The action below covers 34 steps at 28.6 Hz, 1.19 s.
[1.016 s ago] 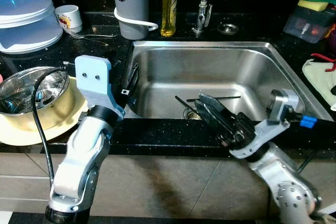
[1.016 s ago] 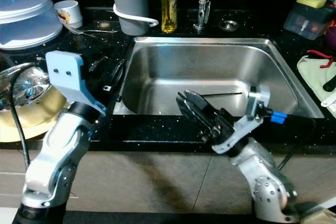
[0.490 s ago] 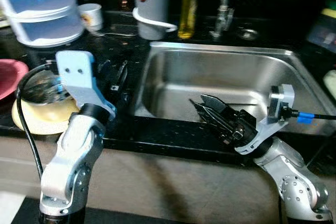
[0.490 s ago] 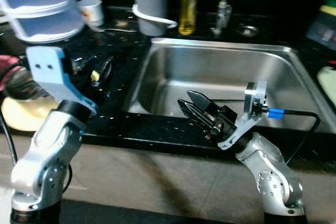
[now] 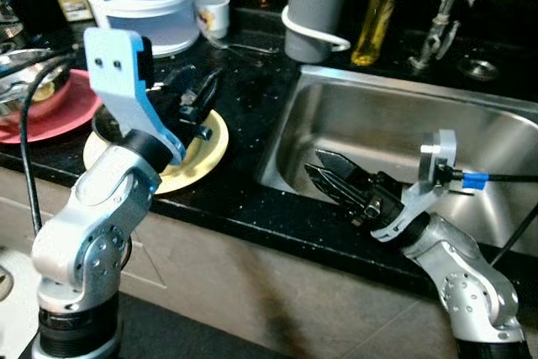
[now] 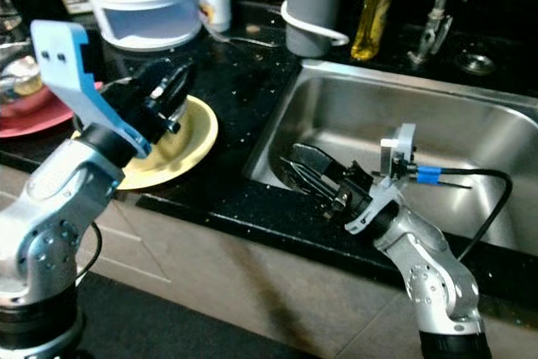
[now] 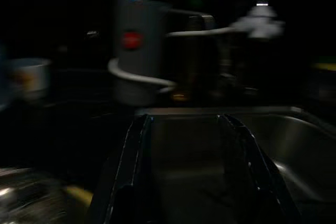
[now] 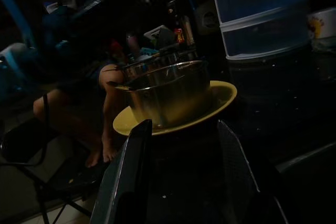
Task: Kitchen organization
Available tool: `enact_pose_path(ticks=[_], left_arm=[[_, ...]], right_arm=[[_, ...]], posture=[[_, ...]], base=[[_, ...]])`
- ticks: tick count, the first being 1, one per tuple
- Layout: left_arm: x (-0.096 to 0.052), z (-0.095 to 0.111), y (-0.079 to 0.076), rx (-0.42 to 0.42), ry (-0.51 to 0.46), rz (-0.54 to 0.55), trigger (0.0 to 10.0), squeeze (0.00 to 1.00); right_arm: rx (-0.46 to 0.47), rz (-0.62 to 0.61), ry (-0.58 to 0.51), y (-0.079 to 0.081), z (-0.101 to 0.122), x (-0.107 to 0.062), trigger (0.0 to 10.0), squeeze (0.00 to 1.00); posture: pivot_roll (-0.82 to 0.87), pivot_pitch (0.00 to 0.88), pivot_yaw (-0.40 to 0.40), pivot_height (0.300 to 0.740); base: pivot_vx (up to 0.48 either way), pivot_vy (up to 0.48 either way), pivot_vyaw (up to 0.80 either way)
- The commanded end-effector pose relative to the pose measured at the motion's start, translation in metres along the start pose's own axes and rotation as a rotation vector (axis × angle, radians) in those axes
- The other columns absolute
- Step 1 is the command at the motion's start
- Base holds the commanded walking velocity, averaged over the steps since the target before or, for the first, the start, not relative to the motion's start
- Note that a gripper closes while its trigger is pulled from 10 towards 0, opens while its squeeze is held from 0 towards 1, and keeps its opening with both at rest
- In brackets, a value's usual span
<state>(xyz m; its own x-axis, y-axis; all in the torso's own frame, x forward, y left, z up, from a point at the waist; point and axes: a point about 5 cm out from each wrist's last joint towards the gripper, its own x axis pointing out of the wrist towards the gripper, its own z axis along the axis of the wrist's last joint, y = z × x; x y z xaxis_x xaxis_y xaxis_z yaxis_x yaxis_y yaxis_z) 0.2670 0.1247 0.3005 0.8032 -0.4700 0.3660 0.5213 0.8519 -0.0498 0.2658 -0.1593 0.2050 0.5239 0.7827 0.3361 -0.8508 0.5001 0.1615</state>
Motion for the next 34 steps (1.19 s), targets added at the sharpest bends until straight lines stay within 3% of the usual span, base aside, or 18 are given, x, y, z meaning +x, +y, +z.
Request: enact_pose_path(ticks=[1, 3, 4, 5, 7, 10, 13, 15, 18, 24, 30, 34], left_arm=[[0.000, 0.002, -0.005, 0.005, 0.005, -0.039, 10.0, 0.00], [-0.005, 0.001, -0.012, 0.032, 0.111, -0.109, 10.0, 0.00], [-0.005, 0.001, -0.012, 0.032, 0.111, -0.109, 10.0, 0.00], [-0.007, -0.003, -0.012, 0.046, 0.173, -0.106, 10.0, 0.00], [-0.010, -0.014, -0.011, 0.091, 0.302, -0.035, 10.0, 0.00], [-0.013, -0.020, -0.019, 0.091, 0.366, -0.014, 10.0, 0.00], [-0.015, -0.021, -0.021, 0.117, 0.379, -0.024, 10.0, 0.00], [-0.019, -0.020, -0.016, 0.206, 0.412, -0.002, 10.0, 0.00], [-0.020, -0.016, -0.009, 0.272, 0.420, 0.031, 10.0, 0.00], [-0.015, 0.002, -0.002, 0.376, 0.376, 0.126, 10.0, 0.00], [-0.013, 0.005, 0.001, 0.496, 0.355, 0.184, 10.0, 0.00], [-0.011, 0.011, 0.002, 0.531, 0.308, 0.203, 10.0, 0.00]], right_arm=[[-0.010, -0.013, 0.004, -0.002, 0.000, -0.001, 10.0, 0.00], [-0.007, -0.009, 0.008, -0.002, 0.000, -0.003, 10.0, 0.00], [-0.007, -0.009, 0.008, -0.002, 0.000, -0.003, 10.0, 0.00], [-0.005, -0.007, 0.011, -0.003, 0.000, -0.003, 10.0, 0.00], [0.002, 0.003, 0.018, -0.003, 0.000, -0.004, 10.0, 0.00], [0.012, 0.008, 0.024, -0.004, -0.002, -0.004, 10.0, 0.00], [0.017, 0.010, 0.023, -0.004, -0.002, -0.004, 10.0, 0.00], [0.014, 0.009, 0.030, -0.005, -0.005, -0.003, 10.0, 0.00], [0.009, 0.004, 0.036, -0.006, -0.008, -0.001, 10.0, 0.00], [0.014, 0.003, 0.030, -0.008, -0.009, 0.001, 10.0, 0.00], [0.020, -0.008, 0.021, -0.010, -0.011, 0.002, 10.0, 0.00], [0.025, -0.002, 0.020, -0.009, -0.012, 0.002, 10.0, 0.00]], posture=[[0.03, 0.074, -0.028, 0.740], [0.03, 0.079, -0.029, 0.740], [0.03, 0.079, -0.029, 0.740], [0.04, 0.080, -0.030, 0.740], [0.04, 0.083, -0.033, 0.740], [0.05, 0.084, -0.033, 0.740], [0.06, 0.086, -0.036, 0.740], [0.07, 0.087, -0.038, 0.740], [0.07, 0.086, -0.040, 0.740], [0.08, 0.084, -0.040, 0.740], [0.08, 0.083, -0.038, 0.740], [0.08, 0.077, -0.036, 0.740]], base=[[0.000, 0.000, 0.00], [0.000, 0.000, 0.00], [0.000, 0.000, 0.00], [0.000, 0.000, 0.00], [0.000, 0.000, 0.00], [0.000, 0.000, 0.00], [0.000, 0.000, 0.00], [0.000, 0.000, 0.00], [0.000, 0.000, 0.00], [0.000, 0.000, 0.00], [0.000, 0.000, 0.79], [0.000, 0.000, 0.80]])
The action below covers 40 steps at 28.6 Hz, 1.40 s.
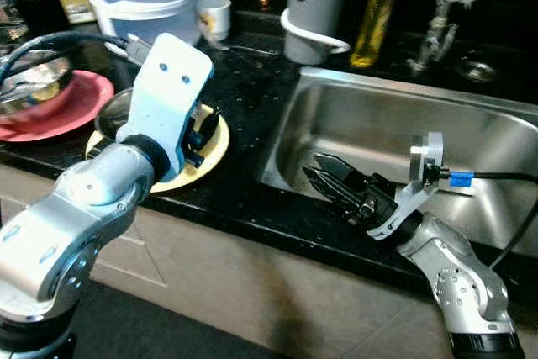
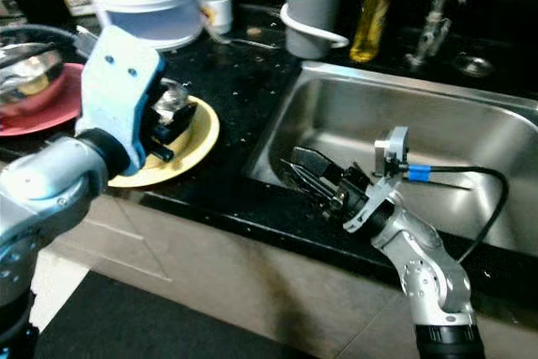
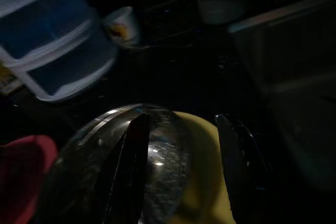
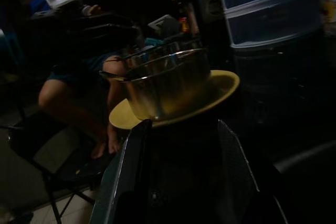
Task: Kitchen organization
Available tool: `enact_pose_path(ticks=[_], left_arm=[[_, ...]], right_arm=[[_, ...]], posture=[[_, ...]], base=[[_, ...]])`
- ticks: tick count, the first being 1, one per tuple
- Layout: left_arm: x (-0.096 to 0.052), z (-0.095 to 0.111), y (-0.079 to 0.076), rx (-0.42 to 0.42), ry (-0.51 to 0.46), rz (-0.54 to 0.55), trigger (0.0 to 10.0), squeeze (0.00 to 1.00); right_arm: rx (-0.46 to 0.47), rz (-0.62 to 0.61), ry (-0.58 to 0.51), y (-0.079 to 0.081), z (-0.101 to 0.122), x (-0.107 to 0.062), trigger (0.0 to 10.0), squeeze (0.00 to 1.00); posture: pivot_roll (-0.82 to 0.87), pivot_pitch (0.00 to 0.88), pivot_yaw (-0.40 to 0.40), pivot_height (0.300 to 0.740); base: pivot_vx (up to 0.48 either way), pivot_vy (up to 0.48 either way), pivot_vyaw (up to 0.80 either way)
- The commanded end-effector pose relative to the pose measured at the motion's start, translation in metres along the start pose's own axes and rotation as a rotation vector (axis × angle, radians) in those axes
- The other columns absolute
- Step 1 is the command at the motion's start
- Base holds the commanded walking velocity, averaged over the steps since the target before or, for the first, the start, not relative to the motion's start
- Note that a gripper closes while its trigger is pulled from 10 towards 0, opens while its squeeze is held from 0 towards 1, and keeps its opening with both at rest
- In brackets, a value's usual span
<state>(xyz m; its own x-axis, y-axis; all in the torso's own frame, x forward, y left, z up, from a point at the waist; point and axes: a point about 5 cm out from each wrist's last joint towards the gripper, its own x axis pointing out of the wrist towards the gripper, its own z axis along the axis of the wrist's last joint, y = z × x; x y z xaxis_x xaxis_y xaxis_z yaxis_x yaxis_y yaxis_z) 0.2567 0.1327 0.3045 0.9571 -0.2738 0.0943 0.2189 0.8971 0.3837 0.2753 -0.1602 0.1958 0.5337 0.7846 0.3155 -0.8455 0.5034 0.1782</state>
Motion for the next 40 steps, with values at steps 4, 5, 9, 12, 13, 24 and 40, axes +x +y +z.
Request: enact_pose_path(ticks=[4, 5, 9, 12, 13, 24, 40], left_arm=[[0.002, 0.001, 0.001, 0.021, -0.028, 0.037, 10.0, 0.00], [0.002, -0.004, -0.004, 0.046, -0.017, 0.033, 10.0, 0.00], [0.001, -0.012, -0.012, 0.101, -0.008, 0.022, 10.0, 0.00], [0.000, -0.016, -0.015, 0.133, -0.006, 0.016, 10.0, 0.00], [-0.001, -0.024, -0.021, 0.158, 0.014, 0.008, 10.0, 0.00], [-0.002, -0.036, -0.021, 0.060, 0.083, 0.017, 10.0, 0.00], [-0.004, -0.039, -0.003, 0.093, 0.137, 0.083, 0.0, 0.00]], right_arm=[[0.015, -0.003, 0.002, 0.000, -0.004, 0.003, 10.0, 0.00], [0.020, -0.006, -0.002, 0.000, -0.004, 0.003, 10.0, 0.00], [0.022, -0.006, -0.003, -0.001, -0.004, 0.002, 10.0, 0.00], [0.023, -0.006, -0.003, -0.001, -0.005, 0.002, 10.0, 0.00], [0.024, -0.006, -0.002, -0.001, -0.005, 0.002, 10.0, 0.00], [0.021, -0.012, 0.005, -0.001, -0.005, 0.002, 10.0, 0.00], [0.005, -0.066, 0.017, -0.006, -0.006, 0.002, 10.0, 0.00]], posture=[[0.07, 0.074, -0.035, 0.740], [0.07, 0.068, -0.032, 0.740], [0.07, 0.066, -0.034, 0.740], [0.07, 0.064, -0.032, 0.740], [0.07, 0.063, -0.032, 0.740], [0.07, 0.068, -0.034, 0.740], [0.07, 0.077, -0.033, 0.740]], base=[[0.000, 0.000, 0.43], [0.000, 0.000, 0.00], [0.000, 0.000, 0.00], [0.000, 0.000, 0.00], [0.000, 0.000, 0.00], [0.000, 0.000, 0.00], [0.000, 0.000, 0.00]])
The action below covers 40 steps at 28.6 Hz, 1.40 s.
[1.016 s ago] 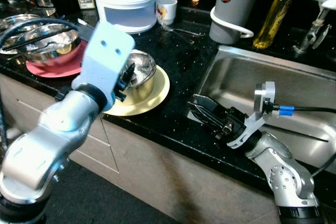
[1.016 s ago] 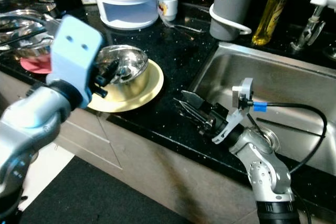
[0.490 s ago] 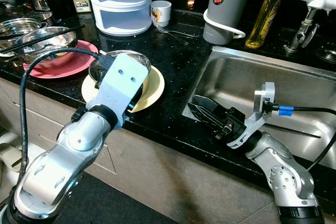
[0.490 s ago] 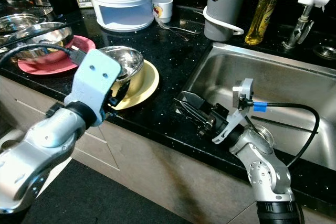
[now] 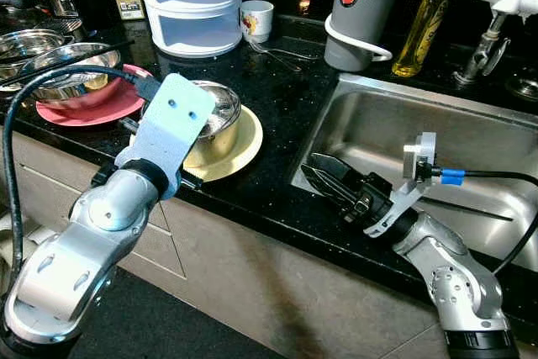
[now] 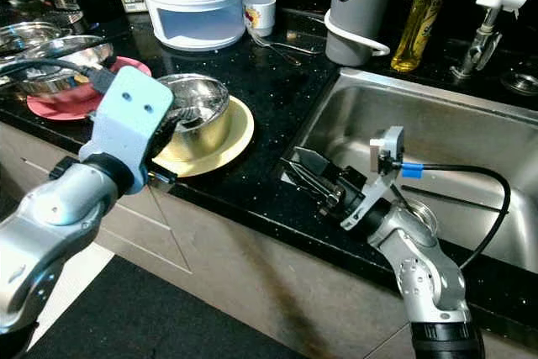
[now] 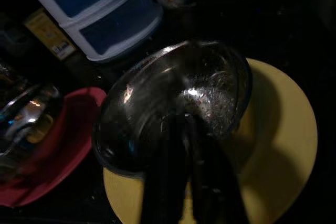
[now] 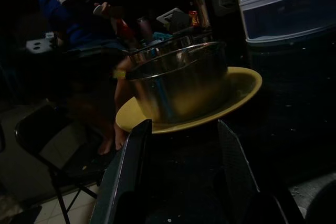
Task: Kitchen organization
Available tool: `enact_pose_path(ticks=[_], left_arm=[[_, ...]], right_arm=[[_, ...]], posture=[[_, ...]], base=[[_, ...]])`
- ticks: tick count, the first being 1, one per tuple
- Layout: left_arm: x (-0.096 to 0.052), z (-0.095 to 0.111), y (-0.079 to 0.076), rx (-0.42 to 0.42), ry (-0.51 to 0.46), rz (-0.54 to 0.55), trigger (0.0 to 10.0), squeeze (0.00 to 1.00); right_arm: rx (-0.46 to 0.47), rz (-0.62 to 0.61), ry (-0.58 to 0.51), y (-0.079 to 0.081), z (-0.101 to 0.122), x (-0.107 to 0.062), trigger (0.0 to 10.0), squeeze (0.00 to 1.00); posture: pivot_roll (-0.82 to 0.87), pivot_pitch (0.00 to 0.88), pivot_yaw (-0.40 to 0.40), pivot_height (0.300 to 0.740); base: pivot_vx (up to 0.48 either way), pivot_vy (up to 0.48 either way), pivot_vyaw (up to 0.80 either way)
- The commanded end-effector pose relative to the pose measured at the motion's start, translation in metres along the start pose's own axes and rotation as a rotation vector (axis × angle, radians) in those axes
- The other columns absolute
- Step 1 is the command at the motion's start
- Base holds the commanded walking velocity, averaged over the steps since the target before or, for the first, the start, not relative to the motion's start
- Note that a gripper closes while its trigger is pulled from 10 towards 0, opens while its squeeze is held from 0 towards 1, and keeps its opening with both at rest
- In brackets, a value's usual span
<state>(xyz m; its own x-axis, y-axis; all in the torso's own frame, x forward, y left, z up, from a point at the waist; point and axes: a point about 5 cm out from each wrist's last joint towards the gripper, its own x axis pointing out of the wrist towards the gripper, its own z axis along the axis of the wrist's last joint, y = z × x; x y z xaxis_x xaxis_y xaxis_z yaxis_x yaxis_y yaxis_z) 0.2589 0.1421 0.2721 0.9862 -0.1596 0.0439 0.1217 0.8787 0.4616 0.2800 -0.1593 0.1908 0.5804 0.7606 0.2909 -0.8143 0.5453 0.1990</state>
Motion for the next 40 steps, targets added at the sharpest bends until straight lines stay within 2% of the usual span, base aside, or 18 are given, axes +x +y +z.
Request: enact_pose_path(ticks=[1, 9, 14, 18, 22, 37, 39, 40], left_arm=[[0.000, -0.006, 0.001, 0.003, 0.045, -0.003, 0.0, 0.00], [0.001, -0.006, 0.002, 0.005, 0.048, 0.002, 0.0, 0.00], [0.002, -0.002, 0.007, 0.009, 0.017, 0.030, 0.0, 0.00], [0.003, 0.004, 0.015, 0.017, -0.024, 0.067, 0.0, 0.00], [0.006, 0.023, 0.031, 0.028, -0.132, 0.137, 0.0, 0.00], [0.008, 0.032, 0.029, 0.019, -0.189, 0.125, 0.0, 0.00], [0.008, 0.030, 0.026, -0.018, -0.190, 0.106, 0.0, 0.00], [0.008, 0.030, 0.023, -0.041, -0.199, 0.073, 4.7, 0.00]], right_arm=[[0.001, -0.012, 0.003, -0.002, -0.001, 0.000, 10.0, 0.00], [-0.002, -0.023, 0.005, -0.003, -0.001, 0.000, 10.0, 0.00], [-0.001, -0.030, 0.008, -0.003, -0.002, 0.000, 10.0, 0.00], [0.000, -0.033, 0.008, -0.003, -0.003, 0.001, 10.0, 0.00], [0.003, -0.039, 0.003, -0.002, -0.003, 0.002, 10.0, 0.00], [0.004, -0.047, 0.000, -0.001, -0.004, 0.001, 10.0, 0.00], [0.004, -0.045, 0.005, -0.001, -0.004, 0.001, 10.0, 0.00], [0.003, -0.043, 0.008, -0.001, -0.005, 0.001, 10.0, 0.00]], posture=[[0.07, 0.077, -0.033, 0.740], [0.07, 0.077, -0.033, 0.740], [0.07, 0.076, -0.034, 0.740], [0.07, 0.076, -0.034, 0.740], [0.06, 0.074, -0.034, 0.740], [0.06, 0.067, -0.027, 0.740], [0.05, 0.064, -0.026, 0.740], [0.05, 0.063, -0.025, 0.740]], base=[[0.000, 0.000, 0.00], [0.000, 0.000, 0.00], [0.000, 0.000, 0.00], [0.000, 0.000, 0.00], [0.000, 0.000, 0.00], [0.000, 0.000, 0.00], [0.000, 0.000, 0.00], [0.000, 0.000, 0.00]])
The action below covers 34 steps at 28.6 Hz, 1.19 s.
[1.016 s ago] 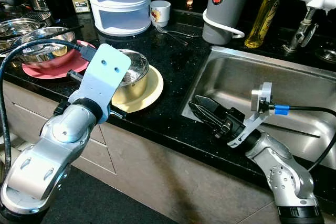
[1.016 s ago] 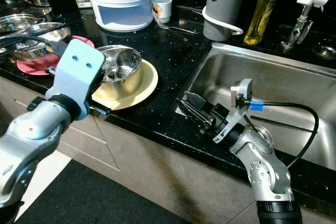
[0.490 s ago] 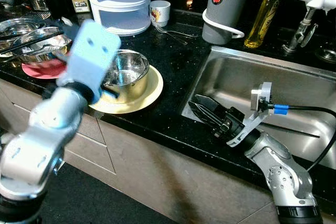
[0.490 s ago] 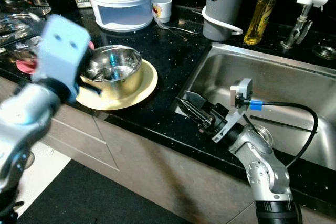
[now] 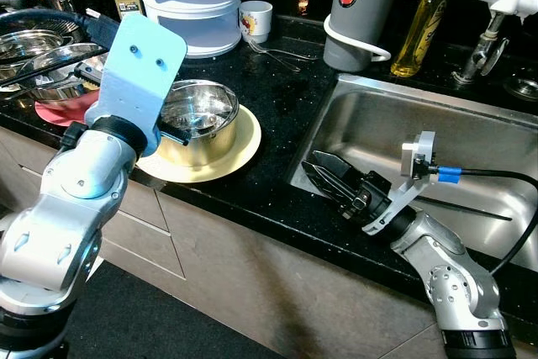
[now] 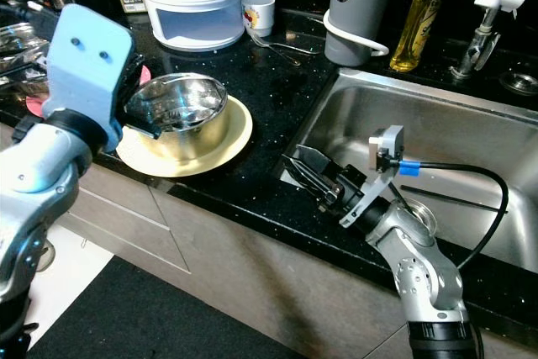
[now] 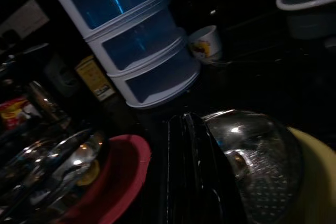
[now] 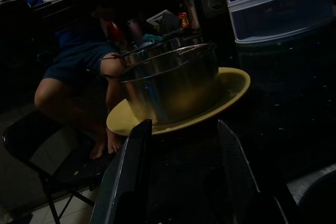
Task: Kitchen organization
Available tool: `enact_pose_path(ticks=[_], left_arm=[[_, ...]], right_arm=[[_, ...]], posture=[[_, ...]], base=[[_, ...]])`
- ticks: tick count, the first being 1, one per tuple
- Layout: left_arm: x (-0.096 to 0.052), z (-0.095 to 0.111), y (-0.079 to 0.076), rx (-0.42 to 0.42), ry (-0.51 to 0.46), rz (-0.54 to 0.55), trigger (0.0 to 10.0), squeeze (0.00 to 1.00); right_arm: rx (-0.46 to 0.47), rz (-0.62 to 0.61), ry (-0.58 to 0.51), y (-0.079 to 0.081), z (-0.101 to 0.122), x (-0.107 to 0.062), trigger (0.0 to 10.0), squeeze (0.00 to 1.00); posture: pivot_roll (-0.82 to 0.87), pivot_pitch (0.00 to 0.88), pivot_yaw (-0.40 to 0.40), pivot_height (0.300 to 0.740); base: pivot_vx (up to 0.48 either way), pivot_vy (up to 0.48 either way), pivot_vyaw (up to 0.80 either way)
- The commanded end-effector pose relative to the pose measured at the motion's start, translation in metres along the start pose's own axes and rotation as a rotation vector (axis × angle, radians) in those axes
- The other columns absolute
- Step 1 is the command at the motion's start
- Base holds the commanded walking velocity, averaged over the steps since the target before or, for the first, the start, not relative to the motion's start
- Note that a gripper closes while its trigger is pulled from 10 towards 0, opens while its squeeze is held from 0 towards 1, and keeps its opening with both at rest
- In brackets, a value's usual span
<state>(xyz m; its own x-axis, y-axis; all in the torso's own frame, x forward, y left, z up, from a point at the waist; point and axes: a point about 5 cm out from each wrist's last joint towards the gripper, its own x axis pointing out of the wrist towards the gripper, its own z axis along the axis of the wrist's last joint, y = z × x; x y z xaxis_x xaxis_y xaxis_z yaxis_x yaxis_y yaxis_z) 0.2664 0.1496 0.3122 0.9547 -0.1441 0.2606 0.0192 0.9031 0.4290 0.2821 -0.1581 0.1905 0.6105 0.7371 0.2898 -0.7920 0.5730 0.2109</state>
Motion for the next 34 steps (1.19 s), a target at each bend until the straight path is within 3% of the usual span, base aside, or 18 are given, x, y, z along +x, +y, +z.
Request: enact_pose_path(ticks=[1, 2, 4, 5, 7, 9, 10, 12, 14, 15, 17, 18, 24, 34], left_arm=[[-0.001, -0.001, -0.003, -0.026, -0.006, -0.033, 4.7, 0.00], [-0.002, -0.001, -0.005, -0.043, -0.009, -0.057, 9.6, 0.00], [-0.006, -0.002, -0.006, -0.059, -0.018, -0.081, 10.0, 0.00], [-0.011, -0.006, 0.001, -0.045, -0.026, -0.045, 10.0, 1.00], [-0.014, -0.008, 0.005, -0.054, -0.031, -0.023, 10.0, 1.00], [-0.028, -0.011, 0.007, -0.173, -0.076, 0.050, 10.0, 1.00], [-0.028, -0.011, 0.007, -0.173, -0.076, 0.050, 10.0, 1.00], [-0.041, -0.018, 0.004, -0.258, -0.055, 0.105, 10.0, 1.00], [-0.049, -0.022, 0.005, -0.271, -0.037, 0.136, 10.0, 1.00], [-0.056, -0.027, 0.009, -0.239, -0.024, 0.164, 10.0, 0.07], [-0.056, -0.027, 0.009, -0.239, -0.024, 0.164, 10.0, 0.07], [-0.064, -0.032, 0.018, -0.196, -0.016, 0.218, 10.0, 0.00], [-0.071, -0.042, 0.031, -0.166, -0.011, 0.269, 10.0, 0.00], [-0.058, -0.046, 0.056, -0.174, -0.095, 0.261, 10.0, 0.00]], right_arm=[[0.001, -0.006, 0.015, 0.000, -0.004, -0.002, 10.0, 0.00], [0.002, -0.005, 0.016, 0.000, -0.004, -0.002, 10.0, 0.00], [-0.001, -0.004, 0.019, 0.000, -0.004, -0.002, 10.0, 0.00], [-0.001, -0.004, 0.021, -0.001, -0.004, -0.002, 10.0, 0.00], [-0.002, -0.003, 0.023, -0.001, -0.004, -0.002, 10.0, 0.00], [0.001, -0.002, 0.026, -0.001, -0.005, -0.002, 10.0, 0.00], [0.001, -0.002, 0.026, -0.001, -0.005, -0.002, 10.0, 0.00], [0.003, -0.001, 0.029, -0.002, -0.006, -0.002, 10.0, 0.00], [0.006, 0.000, 0.032, -0.003, -0.006, -0.002, 10.0, 0.00], [0.007, 0.000, 0.034, -0.003, -0.007, -0.002, 10.0, 0.00], [0.007, 0.000, 0.034, -0.003, -0.007, -0.002, 10.0, 0.00], [0.010, -0.002, 0.036, -0.004, -0.008, -0.002, 10.0, 0.00], [0.011, -0.004, 0.052, -0.005, -0.013, -0.001, 10.0, 0.00], [0.027, 0.074, 0.091, 0.000, -0.016, -0.009, 10.0, 0.00]], posture=[[0.05, 0.063, -0.025, 0.740], [0.06, 0.062, -0.025, 0.740], [0.06, 0.060, -0.024, 0.740], [0.06, 0.060, -0.024, 0.740], [0.07, 0.061, -0.025, 0.740], [0.07, 0.065, -0.031, 0.740], [0.07, 0.065, -0.031, 0.740], [0.08, 0.070, -0.034, 0.740], [0.08, 0.077, -0.037, 0.740], [0.09, 0.079, -0.039, 0.740], [0.09, 0.079, -0.039, 0.740], [0.09, 0.085, -0.043, 0.740], [0.10, 0.090, -0.051, 0.740], [0.09, 0.095, -0.055, 0.740]], base=[[0.000, 0.000, 0.00], [0.000, 0.000, 0.00], [0.000, 0.000, 0.00], [0.000, 0.000, 0.00], [0.000, 0.000, 0.00], [0.000, 0.000, 0.00], [0.000, 0.000, 0.00], [0.000, 0.000, 0.00], [0.000, 0.000, 0.00], [0.000, 0.000, 0.00], [0.000, 0.000, 0.00], [0.000, 0.000, 0.00], [0.000, 0.000, 0.00], [0.000, 0.000, 0.00]])
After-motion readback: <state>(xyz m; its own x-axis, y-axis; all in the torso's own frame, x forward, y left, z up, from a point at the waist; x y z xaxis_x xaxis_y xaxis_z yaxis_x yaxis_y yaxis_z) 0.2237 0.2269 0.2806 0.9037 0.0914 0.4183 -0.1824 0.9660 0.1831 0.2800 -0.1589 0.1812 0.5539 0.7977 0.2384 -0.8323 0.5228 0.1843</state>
